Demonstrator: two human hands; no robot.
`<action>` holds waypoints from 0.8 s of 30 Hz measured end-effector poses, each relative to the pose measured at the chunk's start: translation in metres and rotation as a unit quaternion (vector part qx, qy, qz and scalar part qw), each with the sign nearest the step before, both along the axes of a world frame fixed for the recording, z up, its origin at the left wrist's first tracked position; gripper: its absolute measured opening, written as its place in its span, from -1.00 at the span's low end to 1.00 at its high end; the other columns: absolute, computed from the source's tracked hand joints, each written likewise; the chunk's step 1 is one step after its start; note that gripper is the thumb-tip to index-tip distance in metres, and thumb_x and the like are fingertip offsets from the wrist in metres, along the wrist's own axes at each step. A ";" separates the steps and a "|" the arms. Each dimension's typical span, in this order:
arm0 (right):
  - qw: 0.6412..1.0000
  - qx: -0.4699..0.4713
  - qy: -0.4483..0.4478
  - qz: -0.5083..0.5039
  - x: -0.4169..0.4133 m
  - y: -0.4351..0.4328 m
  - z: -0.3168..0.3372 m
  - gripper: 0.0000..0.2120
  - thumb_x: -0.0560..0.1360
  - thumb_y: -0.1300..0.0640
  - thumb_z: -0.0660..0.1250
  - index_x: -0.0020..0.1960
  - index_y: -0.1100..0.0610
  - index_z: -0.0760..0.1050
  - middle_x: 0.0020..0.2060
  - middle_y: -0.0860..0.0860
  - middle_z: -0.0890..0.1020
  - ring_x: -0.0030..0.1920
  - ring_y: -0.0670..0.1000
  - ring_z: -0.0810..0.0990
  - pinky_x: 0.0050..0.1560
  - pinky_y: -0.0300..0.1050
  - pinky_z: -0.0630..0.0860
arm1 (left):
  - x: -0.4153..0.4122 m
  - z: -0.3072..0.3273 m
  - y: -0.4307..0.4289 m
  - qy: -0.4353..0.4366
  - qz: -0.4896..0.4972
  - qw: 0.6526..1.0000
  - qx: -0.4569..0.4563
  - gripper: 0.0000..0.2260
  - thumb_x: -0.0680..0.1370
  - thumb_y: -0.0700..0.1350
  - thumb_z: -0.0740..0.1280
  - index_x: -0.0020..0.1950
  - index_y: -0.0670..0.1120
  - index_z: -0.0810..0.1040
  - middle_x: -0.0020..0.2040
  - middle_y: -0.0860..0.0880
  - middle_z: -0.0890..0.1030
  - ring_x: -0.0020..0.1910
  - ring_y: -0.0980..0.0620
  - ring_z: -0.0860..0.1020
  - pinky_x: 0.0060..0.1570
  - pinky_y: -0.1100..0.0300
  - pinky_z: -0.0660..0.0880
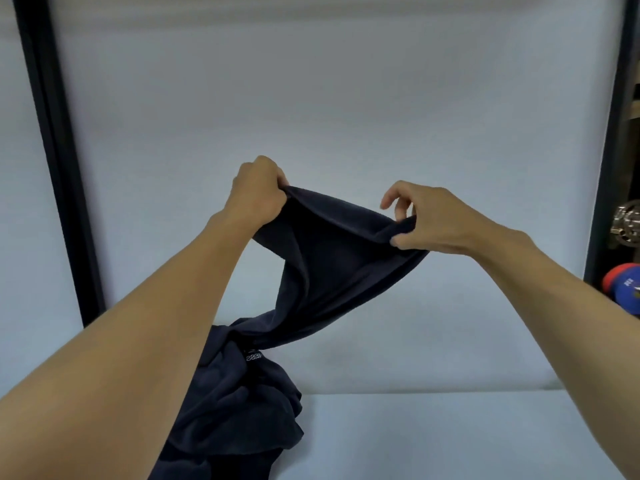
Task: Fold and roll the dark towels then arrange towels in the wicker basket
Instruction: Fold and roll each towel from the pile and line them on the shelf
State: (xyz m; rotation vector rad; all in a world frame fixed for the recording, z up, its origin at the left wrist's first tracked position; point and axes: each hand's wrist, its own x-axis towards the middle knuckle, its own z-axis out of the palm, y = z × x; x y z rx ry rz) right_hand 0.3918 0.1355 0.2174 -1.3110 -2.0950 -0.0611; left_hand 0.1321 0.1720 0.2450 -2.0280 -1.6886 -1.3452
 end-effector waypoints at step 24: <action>0.827 0.099 0.553 -0.014 0.141 0.054 0.127 -0.89 0.59 0.29 0.25 -0.07 0.15 0.51 -0.04 0.16 0.63 -0.31 0.02 0.70 -0.35 -0.28 0.56 | 0.077 0.111 0.067 -0.382 -0.272 0.882 0.046 -0.86 0.57 -0.34 0.30 -0.02 -0.16 0.62 -0.01 -0.18 0.64 -0.19 -0.16 0.69 -0.17 0.11 0.66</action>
